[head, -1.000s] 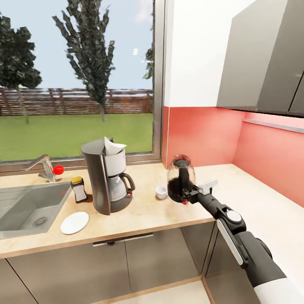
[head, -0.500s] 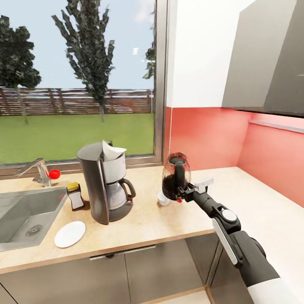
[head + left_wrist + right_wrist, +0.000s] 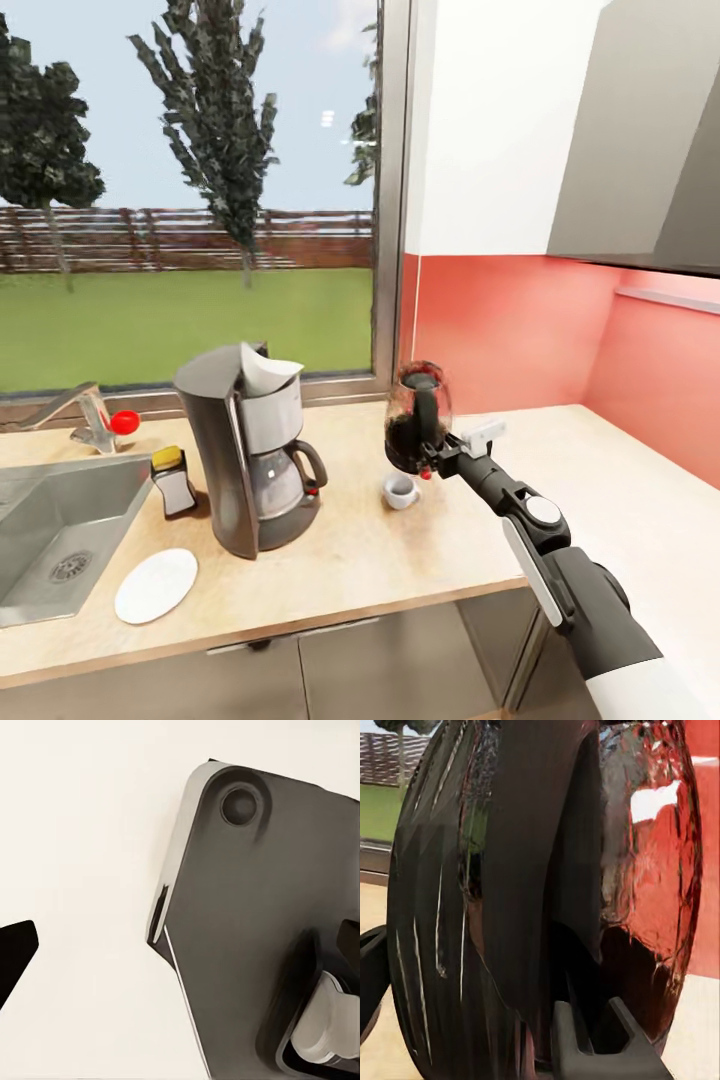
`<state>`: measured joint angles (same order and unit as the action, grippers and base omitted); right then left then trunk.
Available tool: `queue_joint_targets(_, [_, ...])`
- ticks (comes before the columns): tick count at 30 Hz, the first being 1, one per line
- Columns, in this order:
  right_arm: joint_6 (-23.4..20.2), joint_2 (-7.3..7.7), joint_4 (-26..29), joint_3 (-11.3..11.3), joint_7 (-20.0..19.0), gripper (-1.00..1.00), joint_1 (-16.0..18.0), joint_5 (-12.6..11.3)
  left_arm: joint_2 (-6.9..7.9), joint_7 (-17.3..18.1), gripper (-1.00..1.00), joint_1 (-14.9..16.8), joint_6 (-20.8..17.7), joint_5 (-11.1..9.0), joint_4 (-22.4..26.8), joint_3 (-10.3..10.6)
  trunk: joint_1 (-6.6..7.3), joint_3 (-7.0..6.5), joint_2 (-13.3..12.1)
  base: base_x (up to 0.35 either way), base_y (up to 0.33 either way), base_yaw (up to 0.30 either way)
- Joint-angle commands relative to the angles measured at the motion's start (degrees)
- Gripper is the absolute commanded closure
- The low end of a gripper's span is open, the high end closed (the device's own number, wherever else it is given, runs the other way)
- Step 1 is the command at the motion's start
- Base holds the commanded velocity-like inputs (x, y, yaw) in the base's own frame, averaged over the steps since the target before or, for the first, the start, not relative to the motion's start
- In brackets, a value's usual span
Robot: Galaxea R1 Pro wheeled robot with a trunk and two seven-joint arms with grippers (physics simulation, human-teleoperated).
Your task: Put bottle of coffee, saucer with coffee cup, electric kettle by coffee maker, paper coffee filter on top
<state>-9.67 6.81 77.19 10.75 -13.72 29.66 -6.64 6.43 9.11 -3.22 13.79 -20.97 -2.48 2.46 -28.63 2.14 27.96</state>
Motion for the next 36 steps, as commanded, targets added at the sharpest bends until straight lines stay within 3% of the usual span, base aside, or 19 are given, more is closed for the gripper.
queue_joint_targets(1, [-0.39,0.04,0.15,0.02,0.0,1.0,0.05,-0.84,0.0,0.37,-1.0,0.05,0.27,-0.57,-0.16,0.27,-0.01,0.1,0.18,0.042,0.0,0.273])
queue_joint_targets(9, [-0.36,0.04,0.11,-0.02,0.0,1.0,0.05,-0.83,-0.02,0.38,-1.0,0.05,0.27,-0.57,-0.16,0.27,-0.01,0.1,0.18,0.006,0.0,0.234])
queue_joint_targets(36, [-0.43,0.04,-0.14,-0.03,0.0,1.0,0.05,-0.74,-0.37,0.38,-1.0,0.05,0.18,-0.57,-0.16,0.27,-0.01,0.1,0.18,0.06,0.0,0.063])
